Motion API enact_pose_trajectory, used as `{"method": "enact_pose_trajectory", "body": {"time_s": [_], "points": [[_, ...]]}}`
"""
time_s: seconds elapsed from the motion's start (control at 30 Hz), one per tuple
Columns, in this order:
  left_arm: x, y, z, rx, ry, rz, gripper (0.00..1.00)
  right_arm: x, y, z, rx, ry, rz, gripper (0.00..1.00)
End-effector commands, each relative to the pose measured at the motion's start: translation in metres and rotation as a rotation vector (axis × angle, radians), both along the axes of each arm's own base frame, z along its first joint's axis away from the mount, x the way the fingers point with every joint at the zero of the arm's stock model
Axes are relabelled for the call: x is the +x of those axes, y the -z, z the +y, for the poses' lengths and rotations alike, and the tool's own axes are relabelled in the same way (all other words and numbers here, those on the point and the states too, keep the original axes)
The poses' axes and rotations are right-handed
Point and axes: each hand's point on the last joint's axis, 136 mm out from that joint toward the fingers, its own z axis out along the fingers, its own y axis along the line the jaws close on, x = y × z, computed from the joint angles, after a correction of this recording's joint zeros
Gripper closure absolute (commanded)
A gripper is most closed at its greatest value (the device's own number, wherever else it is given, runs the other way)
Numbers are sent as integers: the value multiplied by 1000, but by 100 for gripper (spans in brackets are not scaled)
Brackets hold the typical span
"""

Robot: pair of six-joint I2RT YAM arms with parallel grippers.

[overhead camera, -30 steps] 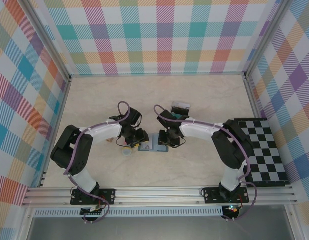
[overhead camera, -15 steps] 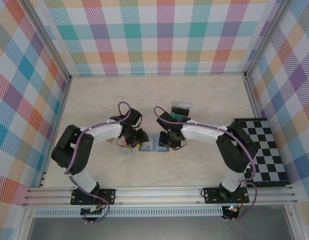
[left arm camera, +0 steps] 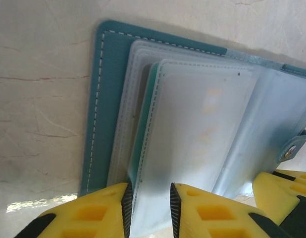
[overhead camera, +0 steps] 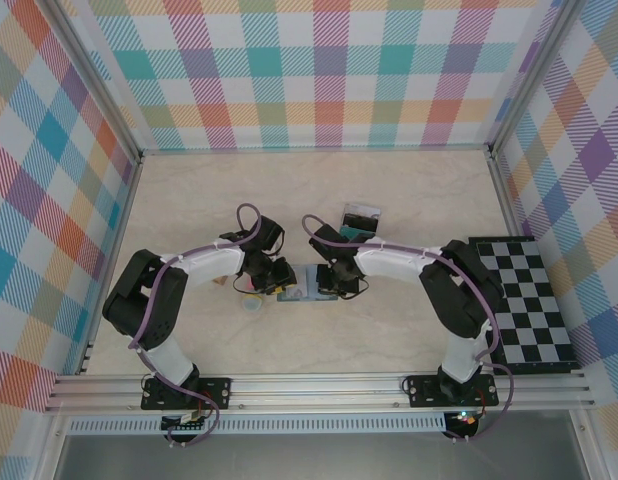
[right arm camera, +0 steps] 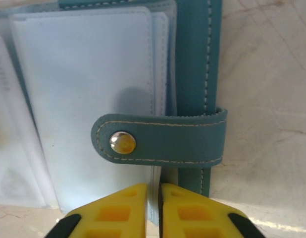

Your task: Take the credit cards out of the card holder

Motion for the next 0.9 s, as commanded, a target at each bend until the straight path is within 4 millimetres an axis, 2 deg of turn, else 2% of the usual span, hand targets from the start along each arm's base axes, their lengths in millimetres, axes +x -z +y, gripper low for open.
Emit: {"method": "enact_pose_trajectory", "body": {"time_s": [0.0,0.4,0.6,0.87], "points": [[-3,-6,-10,-42,39,-11,74,4,-1,12,16,-37,-8,90],[-5,-3,-8,-31,40,-7,78,7,-11,35,140,-87,-35,99],[-5,-6,-6,-18,45,-14,78,7,-3,27,89,-72,-24,100],[-1,-21,14,88,43,-72,68,8,3,8,-12,-44,-32,100]]}}
